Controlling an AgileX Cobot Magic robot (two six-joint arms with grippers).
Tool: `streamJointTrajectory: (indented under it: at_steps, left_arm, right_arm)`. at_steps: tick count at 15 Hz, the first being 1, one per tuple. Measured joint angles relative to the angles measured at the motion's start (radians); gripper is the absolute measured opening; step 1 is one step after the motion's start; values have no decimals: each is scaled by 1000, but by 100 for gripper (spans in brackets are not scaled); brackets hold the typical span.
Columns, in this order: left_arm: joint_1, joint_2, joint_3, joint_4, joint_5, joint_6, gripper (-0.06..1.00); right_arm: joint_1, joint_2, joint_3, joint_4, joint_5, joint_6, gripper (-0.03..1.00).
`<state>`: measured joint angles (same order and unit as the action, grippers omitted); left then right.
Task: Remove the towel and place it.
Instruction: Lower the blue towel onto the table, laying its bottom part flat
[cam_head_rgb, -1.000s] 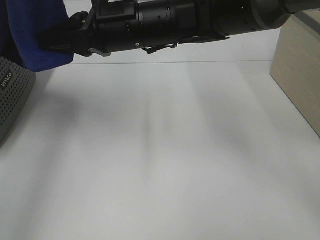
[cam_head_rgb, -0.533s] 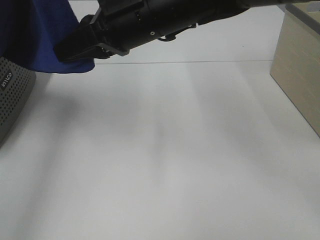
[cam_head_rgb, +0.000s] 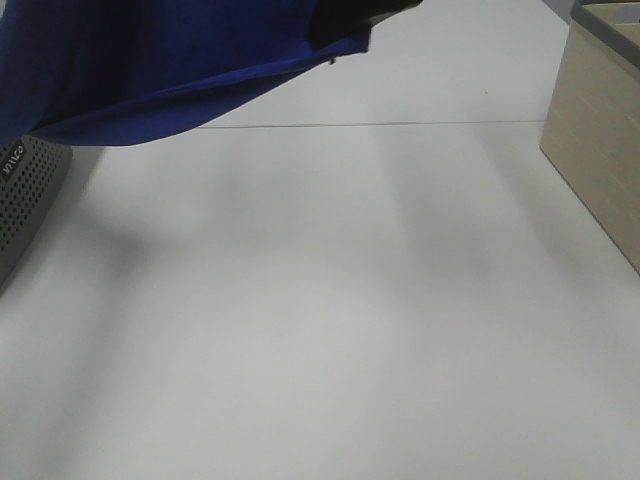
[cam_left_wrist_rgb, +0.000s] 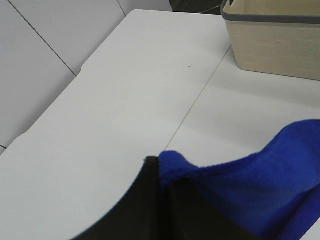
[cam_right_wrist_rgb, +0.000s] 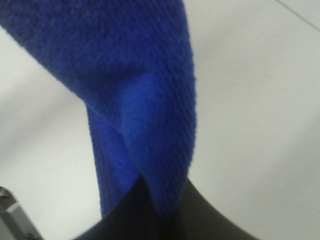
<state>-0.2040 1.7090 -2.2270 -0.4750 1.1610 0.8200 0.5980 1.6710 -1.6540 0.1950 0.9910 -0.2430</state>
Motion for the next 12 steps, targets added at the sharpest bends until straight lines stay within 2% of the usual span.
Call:
streamJointTrajectory:
  at_steps: [2,3,4,6,9,12]
  left_arm:
    - [0,28,0,-19,-66,-6,0]
    - [0,34,0,-39,-114,-9,0]
    - [0,34,0,-57,-117,-17,0]
    - [0,34,0,-69,-115,-37,0]
    - [0,27,0,-69,-18,-60,0]
    - [-2,-31,0,-9,55,-86,0]
  right_arm:
    - [0,-1,-112,-240,108,92,2]
    - [0,-1,-248,-408,179,109,2]
    - [0,-1,-315,-457,206,109,2]
    - [0,-1,-383,-481,216,109,2]
    - [0,-10,-415,-451,228,109,2]
    - [2,-33,-388,-385,230,109,2]
